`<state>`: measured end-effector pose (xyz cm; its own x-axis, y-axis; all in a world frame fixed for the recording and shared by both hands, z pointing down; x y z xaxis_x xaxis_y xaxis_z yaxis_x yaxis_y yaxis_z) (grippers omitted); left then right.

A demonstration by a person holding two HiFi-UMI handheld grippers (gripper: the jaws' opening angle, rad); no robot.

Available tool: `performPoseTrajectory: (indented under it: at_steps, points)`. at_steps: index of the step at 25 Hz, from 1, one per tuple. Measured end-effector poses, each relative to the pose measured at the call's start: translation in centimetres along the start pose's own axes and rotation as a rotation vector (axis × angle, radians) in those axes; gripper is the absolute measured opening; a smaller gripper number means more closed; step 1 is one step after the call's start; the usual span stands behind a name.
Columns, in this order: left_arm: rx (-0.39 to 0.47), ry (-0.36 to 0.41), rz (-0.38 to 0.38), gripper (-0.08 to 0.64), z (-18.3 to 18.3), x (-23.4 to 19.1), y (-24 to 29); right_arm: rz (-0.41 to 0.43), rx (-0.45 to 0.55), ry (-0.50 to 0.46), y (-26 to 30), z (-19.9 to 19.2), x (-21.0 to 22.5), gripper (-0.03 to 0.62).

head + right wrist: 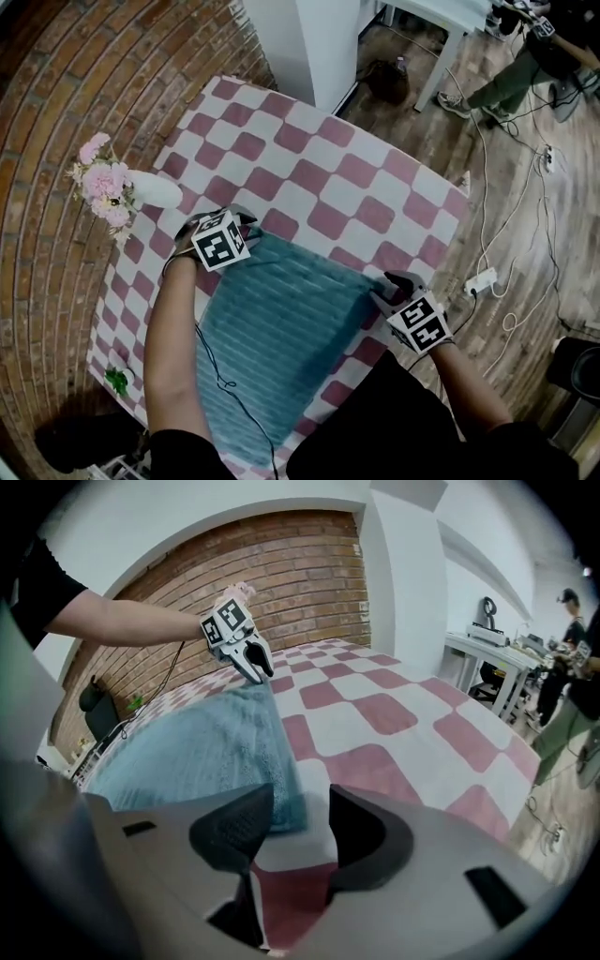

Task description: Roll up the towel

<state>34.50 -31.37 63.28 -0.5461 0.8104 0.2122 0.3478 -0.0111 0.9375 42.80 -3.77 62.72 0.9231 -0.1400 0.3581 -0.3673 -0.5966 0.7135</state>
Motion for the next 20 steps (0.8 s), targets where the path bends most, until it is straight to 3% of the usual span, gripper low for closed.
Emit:
performPoseTrajectory:
  at_steps: [5,9,15,20]
  points:
    - [-0.015,0.078,-0.015,0.092,0.1,0.8,0.0,-0.035,-0.05,-0.059,0.4,-0.5,0.0,0.146]
    - [0.007,0.111,0.023,0.044,0.4,1.0,-0.4,-0.038,-0.047,-0.067,0.2,-0.7,-0.2,0.049]
    - [0.073,0.071,0.11,0.011,0.0,1.0,-3.1,-0.033,0.035,-0.154,-1.3,1.1,-2.3,0.018]
    - [0.127,0.02,0.243,0.009,-0.4,1.4,-6.9,-0.017,0.114,-0.29,-3.5,3.0,-6.0,0.018]
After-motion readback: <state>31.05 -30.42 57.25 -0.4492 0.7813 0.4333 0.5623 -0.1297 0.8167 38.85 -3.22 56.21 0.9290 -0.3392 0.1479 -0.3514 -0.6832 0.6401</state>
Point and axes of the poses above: the fingertips, and each gripper's own axes: y forward along the fingers, x to its right, z out of its top, the point moved 1 cm from there along -y, backward along the fingers, and after that the axes turned 12 degrees about z, right-handed, at the moved point
